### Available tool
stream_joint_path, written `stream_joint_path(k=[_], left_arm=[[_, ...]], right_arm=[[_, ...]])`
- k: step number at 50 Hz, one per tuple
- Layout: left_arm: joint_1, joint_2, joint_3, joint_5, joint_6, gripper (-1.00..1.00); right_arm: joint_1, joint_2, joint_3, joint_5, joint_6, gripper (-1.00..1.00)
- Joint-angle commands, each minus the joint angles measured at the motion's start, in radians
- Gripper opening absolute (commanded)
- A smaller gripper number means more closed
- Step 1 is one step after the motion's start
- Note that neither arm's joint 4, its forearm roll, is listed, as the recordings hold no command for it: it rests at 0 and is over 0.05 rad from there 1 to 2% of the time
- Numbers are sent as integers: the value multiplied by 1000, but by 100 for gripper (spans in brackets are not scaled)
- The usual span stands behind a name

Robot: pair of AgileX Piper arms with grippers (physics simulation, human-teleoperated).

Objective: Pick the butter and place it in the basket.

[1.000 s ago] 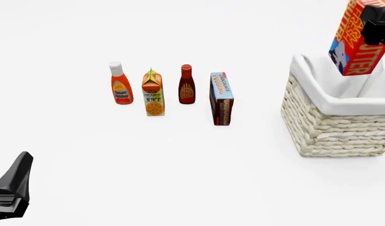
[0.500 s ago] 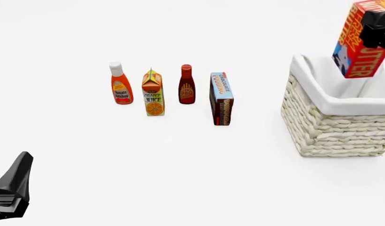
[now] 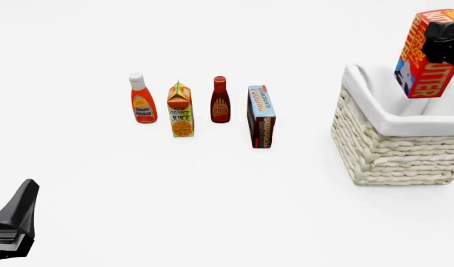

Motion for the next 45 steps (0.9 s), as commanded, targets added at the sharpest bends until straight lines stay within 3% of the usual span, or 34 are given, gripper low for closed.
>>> stream_joint_path(k=[1,45], left_arm=[[0,0,0,0,0,100],[0,0,0,0,0,100]], right_arm=[[-7,11,-3,-23,18,-100],[-42,136,9,-119,14,-100]])
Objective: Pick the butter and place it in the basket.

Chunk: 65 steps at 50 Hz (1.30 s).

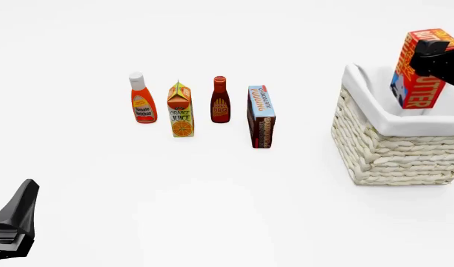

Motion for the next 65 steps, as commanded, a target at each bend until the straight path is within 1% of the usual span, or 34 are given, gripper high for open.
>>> stream_joint_path(k=[1,31,65], left_arm=[[0,0,0,0,0,100],[0,0,0,0,0,100],[0,0,0,0,0,100]], right_arm=[[-10,18,-16,-28,17,-100],[-36,78,-18,-74,7,-100],[-37,154,-53,-104,7,-100]])
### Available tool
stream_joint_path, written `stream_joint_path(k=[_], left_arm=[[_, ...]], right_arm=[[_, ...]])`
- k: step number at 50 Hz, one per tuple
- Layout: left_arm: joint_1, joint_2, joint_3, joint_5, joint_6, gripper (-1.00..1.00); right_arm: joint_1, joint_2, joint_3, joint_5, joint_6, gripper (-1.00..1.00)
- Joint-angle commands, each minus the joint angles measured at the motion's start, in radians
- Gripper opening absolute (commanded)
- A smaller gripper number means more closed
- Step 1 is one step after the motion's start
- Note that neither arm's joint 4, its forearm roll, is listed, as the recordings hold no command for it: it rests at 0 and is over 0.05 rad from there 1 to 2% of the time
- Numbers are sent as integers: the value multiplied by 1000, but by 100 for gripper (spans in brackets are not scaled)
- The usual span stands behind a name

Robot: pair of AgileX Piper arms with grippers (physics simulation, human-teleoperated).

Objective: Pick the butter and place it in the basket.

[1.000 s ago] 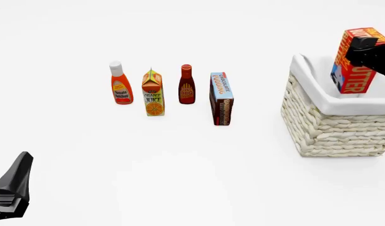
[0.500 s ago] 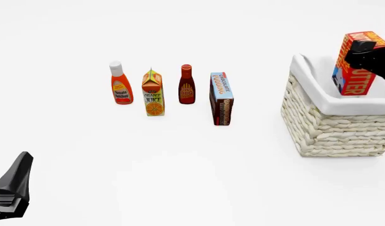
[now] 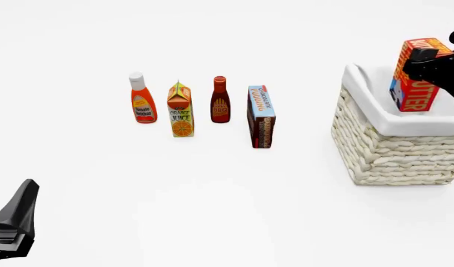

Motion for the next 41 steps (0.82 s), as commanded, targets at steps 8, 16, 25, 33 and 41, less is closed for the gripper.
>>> stream_joint_path(k=[8,16,25,33,41], left_arm=[[0,0,0,0,0,100],[0,0,0,0,0,100],[0,0,0,0,0,100],[0,0,0,0,0,100],[0,0,0,0,0,100]], right_arm=[[1,25,-28,-4,26,100],[21,1,-19,5,35,100],[22,-4,-22,12,35,100],[44,-52,-15,30,48,100],[141,-199,-12,81,87,100]])
